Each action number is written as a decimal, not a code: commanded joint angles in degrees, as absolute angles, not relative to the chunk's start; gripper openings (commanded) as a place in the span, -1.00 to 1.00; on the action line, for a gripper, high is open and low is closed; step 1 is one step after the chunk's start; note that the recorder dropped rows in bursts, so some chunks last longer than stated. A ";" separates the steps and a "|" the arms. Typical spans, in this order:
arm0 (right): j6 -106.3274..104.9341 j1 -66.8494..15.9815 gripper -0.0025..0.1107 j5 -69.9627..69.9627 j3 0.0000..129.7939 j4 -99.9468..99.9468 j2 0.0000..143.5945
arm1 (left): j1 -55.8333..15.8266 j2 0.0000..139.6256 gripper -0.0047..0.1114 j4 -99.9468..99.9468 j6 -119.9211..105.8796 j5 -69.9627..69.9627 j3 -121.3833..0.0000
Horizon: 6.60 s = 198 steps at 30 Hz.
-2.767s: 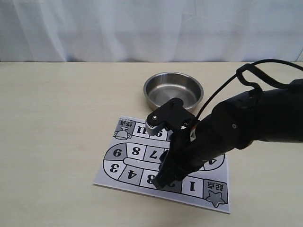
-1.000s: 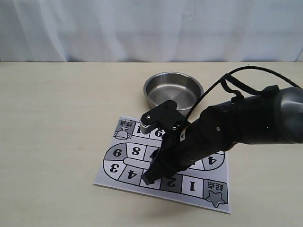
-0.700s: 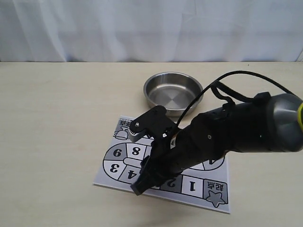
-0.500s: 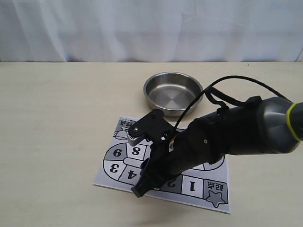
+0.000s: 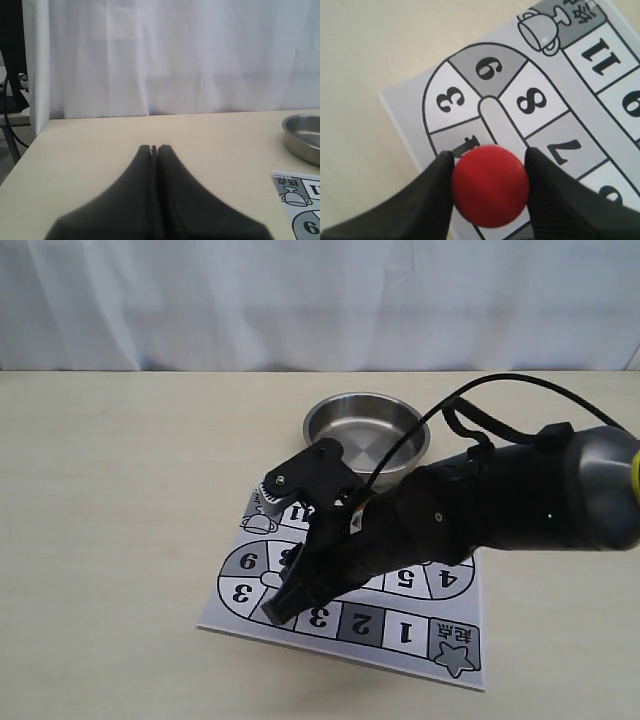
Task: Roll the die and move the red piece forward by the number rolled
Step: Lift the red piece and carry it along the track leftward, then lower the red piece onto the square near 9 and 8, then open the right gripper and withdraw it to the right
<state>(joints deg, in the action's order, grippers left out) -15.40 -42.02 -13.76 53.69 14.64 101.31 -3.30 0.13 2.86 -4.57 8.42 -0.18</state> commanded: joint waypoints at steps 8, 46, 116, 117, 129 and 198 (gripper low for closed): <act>-15.80 -44.80 -0.88 -14.06 59.36 14.15 109.00 | -3.39 0.00 -0.92 3.12 -4.17 8.19 0.00; -17.13 -47.20 -0.88 -12.08 64.65 15.57 115.26 | -3.39 0.00 -0.92 3.12 -4.17 8.19 0.00; -15.60 -43.85 0.12 -7.48 71.30 13.27 121.80 | -3.39 0.00 -0.92 3.12 -4.17 8.19 0.00; -15.60 -43.85 0.16 -7.06 71.30 13.27 121.80 | -3.39 0.00 -0.92 3.12 -4.17 8.19 0.00; -14.21 -43.85 0.22 -5.92 71.30 13.27 119.30 | -3.39 0.00 -0.92 3.12 -4.17 8.19 0.00; -13.69 1.86 -0.89 -43.86 54.18 6.54 60.83 | -3.39 0.00 -0.92 3.12 -4.17 8.19 0.00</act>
